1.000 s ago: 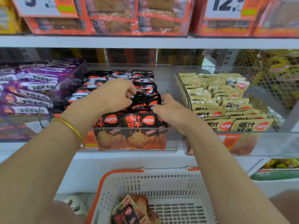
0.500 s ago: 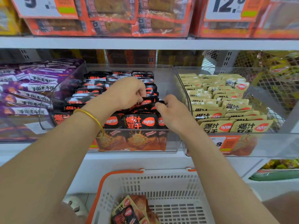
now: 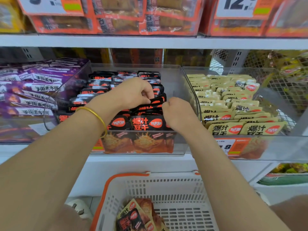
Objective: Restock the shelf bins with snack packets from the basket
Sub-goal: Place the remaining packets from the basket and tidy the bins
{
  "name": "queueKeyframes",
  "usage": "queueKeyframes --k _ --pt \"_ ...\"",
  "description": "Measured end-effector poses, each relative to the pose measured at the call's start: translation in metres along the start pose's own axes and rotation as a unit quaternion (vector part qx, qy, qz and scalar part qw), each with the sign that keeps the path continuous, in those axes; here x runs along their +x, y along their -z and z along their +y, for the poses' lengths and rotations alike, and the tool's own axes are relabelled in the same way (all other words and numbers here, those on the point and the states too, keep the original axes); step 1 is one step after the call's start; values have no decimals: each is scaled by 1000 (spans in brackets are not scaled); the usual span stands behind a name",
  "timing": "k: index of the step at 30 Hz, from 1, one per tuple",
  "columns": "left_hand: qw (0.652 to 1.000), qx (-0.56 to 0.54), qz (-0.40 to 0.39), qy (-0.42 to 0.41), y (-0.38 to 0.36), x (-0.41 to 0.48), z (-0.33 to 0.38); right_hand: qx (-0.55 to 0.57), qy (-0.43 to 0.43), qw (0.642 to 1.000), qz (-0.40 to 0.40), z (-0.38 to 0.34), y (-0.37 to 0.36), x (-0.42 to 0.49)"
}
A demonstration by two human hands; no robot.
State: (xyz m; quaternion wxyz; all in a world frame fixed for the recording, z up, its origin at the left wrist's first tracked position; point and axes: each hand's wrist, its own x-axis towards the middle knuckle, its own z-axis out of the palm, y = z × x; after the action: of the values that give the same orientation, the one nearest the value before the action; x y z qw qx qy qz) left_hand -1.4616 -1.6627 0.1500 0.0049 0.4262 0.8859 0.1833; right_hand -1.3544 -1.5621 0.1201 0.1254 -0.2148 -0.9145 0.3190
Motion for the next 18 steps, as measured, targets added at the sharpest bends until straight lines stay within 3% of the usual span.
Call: queueKeyframes --k 4,8,12,18 --pt "1000 -19 -24 3 4 -3 5 56 -47 997 -21 -3 1 -2" --pt "996 14 64 60 9 -9 0 146 -71 985 -50 -8 10 0" --pt "995 41 0 89 5 -11 4 171 -76 981 -46 -6 10 2" --pt "993 36 -54 98 8 -8 4 248 -163 954 -47 -2 -1 20"
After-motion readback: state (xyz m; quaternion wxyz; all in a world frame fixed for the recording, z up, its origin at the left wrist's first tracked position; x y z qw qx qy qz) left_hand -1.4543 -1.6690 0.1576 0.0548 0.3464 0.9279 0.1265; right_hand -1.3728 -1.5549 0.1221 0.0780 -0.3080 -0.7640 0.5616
